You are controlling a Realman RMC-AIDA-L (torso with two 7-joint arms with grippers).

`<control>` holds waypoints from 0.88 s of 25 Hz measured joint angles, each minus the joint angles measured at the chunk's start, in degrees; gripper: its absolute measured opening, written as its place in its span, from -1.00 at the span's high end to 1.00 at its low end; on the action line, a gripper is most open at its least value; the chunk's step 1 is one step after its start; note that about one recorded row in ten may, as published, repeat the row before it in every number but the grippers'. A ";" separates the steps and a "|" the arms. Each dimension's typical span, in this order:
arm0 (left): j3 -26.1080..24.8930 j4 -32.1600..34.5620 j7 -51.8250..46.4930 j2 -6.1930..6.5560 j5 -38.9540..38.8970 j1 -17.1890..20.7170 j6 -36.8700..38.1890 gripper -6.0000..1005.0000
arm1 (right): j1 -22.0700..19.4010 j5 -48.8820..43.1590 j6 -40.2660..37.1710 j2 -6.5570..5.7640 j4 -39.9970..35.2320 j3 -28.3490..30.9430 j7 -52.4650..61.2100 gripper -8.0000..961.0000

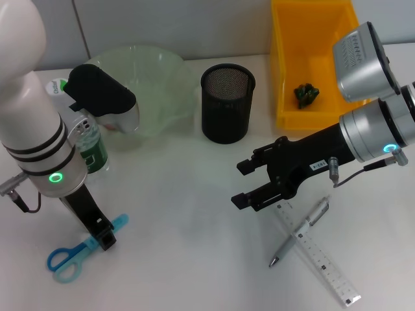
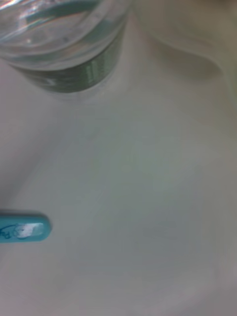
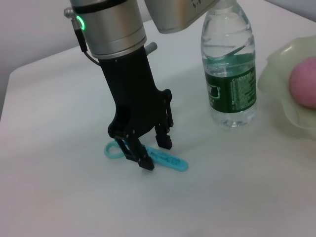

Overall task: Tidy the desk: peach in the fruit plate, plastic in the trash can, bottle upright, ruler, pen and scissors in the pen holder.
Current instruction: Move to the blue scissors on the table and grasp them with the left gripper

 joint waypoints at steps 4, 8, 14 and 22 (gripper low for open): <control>0.00 0.00 -0.15 0.00 0.01 0.09 -0.06 0.07 | 0.00 0.01 0.00 0.00 0.00 0.00 0.00 -0.61; 0.00 0.00 -0.23 0.00 0.01 0.11 -0.12 0.08 | 0.00 0.00 0.00 0.00 0.00 0.00 0.00 -0.61; 0.00 0.00 -0.28 0.00 0.01 0.16 -0.14 0.09 | 0.00 0.00 0.00 0.00 0.00 0.00 0.00 -0.61; 1.07 0.04 -0.41 0.02 0.06 0.31 -0.68 0.10 | 0.01 0.00 -0.07 0.00 0.00 0.00 0.05 -0.61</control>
